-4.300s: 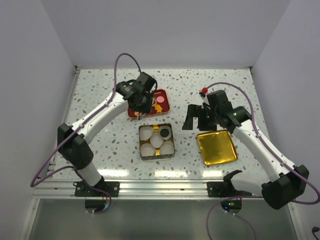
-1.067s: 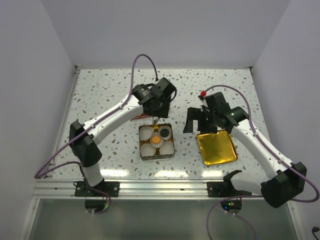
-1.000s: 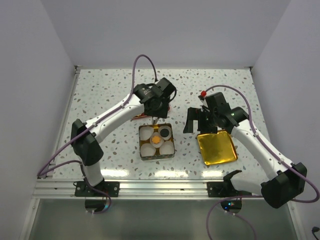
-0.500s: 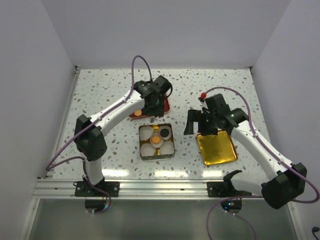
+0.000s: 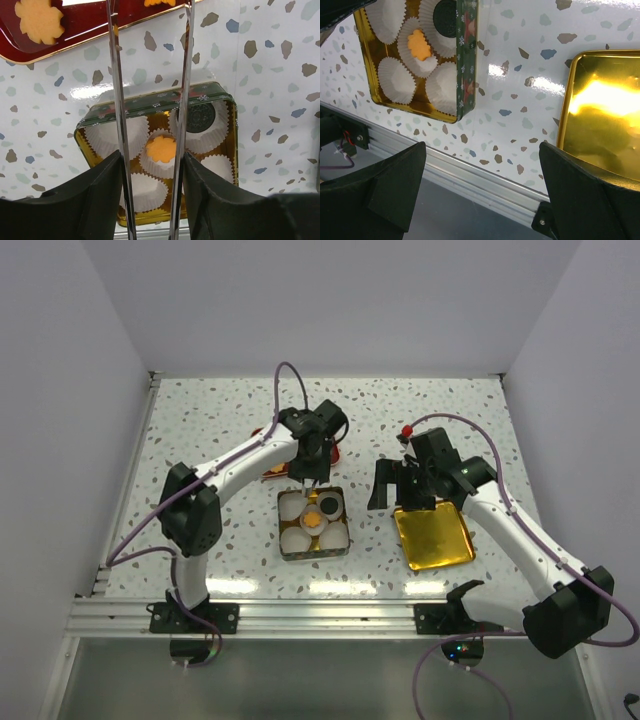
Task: Pack the cookies
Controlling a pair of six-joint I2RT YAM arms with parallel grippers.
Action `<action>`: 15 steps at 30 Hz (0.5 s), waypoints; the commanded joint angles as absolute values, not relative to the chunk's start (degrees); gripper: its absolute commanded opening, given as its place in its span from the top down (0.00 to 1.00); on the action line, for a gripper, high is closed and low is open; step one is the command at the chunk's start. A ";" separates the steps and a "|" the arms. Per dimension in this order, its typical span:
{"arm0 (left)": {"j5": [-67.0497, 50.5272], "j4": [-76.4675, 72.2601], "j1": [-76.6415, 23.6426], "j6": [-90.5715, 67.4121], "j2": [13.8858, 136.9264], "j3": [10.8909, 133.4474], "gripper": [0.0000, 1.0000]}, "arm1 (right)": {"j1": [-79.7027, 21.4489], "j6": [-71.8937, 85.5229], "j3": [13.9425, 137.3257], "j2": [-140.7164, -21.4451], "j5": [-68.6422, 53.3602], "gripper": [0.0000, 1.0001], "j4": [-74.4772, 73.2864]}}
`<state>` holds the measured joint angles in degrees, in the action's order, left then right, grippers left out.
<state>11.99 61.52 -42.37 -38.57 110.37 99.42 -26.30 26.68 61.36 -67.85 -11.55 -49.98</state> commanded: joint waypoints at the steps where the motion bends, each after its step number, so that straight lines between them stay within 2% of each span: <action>1: 10.90 59.50 -41.75 -39.73 110.74 99.23 0.53 | -26.46 25.58 61.17 -66.80 -11.95 0.01 -50.10; 7: 10.11 59.24 -41.57 -39.64 109.08 99.32 0.73 | -26.46 25.58 61.26 -66.71 -11.78 0.01 -50.27; 15: 11.60 61.79 -39.64 -37.54 103.11 102.82 0.76 | -26.37 25.66 62.22 -67.24 -12.13 0.01 -50.45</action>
<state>10.70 61.19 -41.08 -38.72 109.27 99.48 -26.30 26.50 61.36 -67.85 -11.55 -50.00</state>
